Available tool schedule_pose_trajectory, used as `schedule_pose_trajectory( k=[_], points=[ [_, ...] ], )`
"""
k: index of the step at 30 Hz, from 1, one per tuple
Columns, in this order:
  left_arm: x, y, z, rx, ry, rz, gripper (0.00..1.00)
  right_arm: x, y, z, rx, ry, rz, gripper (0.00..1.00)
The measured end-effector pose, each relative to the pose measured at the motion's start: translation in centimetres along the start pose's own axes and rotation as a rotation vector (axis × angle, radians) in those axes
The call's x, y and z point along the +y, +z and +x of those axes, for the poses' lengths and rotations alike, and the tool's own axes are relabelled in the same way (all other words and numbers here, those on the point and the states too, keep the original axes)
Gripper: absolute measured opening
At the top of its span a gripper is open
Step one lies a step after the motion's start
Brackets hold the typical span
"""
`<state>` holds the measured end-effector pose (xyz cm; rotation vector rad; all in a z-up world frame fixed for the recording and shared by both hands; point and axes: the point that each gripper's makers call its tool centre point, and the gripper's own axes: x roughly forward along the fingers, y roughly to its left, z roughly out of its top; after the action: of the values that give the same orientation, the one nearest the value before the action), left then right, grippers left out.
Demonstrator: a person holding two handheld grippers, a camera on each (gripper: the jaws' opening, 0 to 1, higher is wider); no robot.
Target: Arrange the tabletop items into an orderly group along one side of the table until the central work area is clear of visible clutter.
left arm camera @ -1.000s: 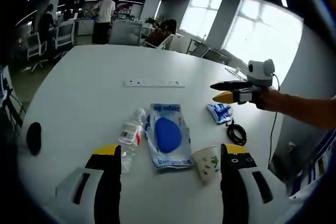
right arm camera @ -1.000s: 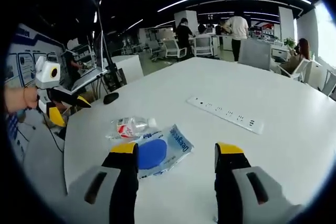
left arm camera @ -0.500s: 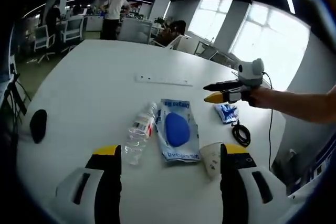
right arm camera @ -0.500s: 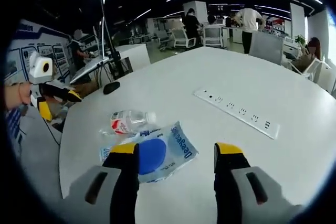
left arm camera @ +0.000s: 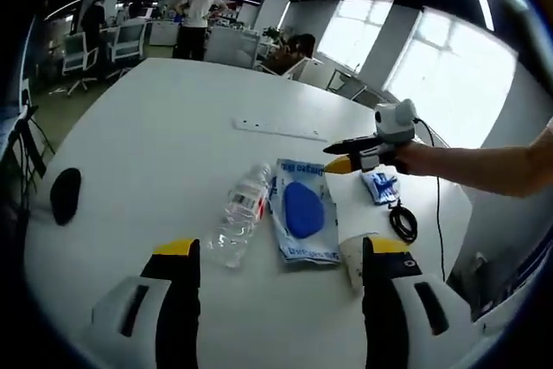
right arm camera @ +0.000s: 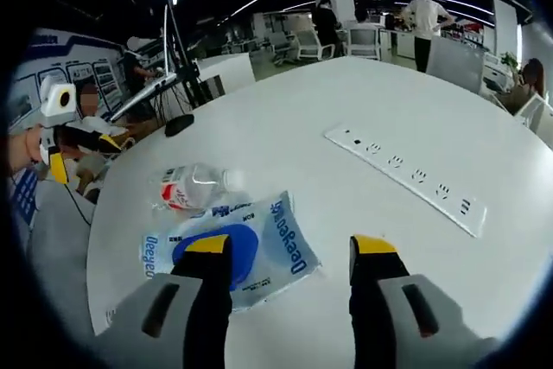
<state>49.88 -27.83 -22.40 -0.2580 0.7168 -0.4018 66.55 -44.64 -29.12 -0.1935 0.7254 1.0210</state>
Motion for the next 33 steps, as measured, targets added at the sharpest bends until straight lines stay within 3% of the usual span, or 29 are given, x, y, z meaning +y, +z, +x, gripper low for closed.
schedule_pose_trajectory(
  k=[13,23,33],
  points=[
    [0.5,-1.0,0.4,0.017,0.002,-0.017,0.77,-0.4,-1.7,2.3,0.079,0.054,-0.013,0.38],
    [0.2,-1.5,0.8,0.026,-0.007,-0.023,0.77,-0.1,-2.1,2.6,0.101,0.091,-0.032,0.18],
    [0.5,-2.1,1.0,0.037,-0.004,-0.022,0.76,-0.1,-2.6,2.8,0.114,0.107,-0.05,0.11]
  ],
)
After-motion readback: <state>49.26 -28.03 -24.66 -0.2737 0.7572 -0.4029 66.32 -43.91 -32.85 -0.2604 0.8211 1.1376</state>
